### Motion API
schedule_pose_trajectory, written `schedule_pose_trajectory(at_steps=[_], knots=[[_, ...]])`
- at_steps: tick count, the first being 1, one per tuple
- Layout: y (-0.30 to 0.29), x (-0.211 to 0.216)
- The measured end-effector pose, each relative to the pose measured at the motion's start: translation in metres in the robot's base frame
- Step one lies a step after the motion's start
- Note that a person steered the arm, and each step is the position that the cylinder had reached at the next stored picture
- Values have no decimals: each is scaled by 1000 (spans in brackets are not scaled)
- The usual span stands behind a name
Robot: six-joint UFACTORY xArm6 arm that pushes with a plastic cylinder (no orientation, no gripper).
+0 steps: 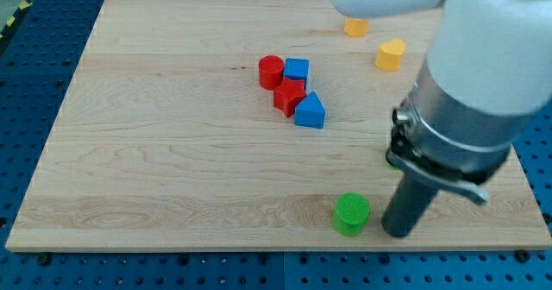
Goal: Push the green circle to the bottom center
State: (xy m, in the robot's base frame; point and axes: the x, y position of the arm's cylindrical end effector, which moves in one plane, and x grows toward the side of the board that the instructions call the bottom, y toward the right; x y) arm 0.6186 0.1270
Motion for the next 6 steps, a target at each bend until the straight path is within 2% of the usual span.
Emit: schedule_pose_trajectory(at_steps=[3, 6], knots=[[-10, -3], [-74, -15]])
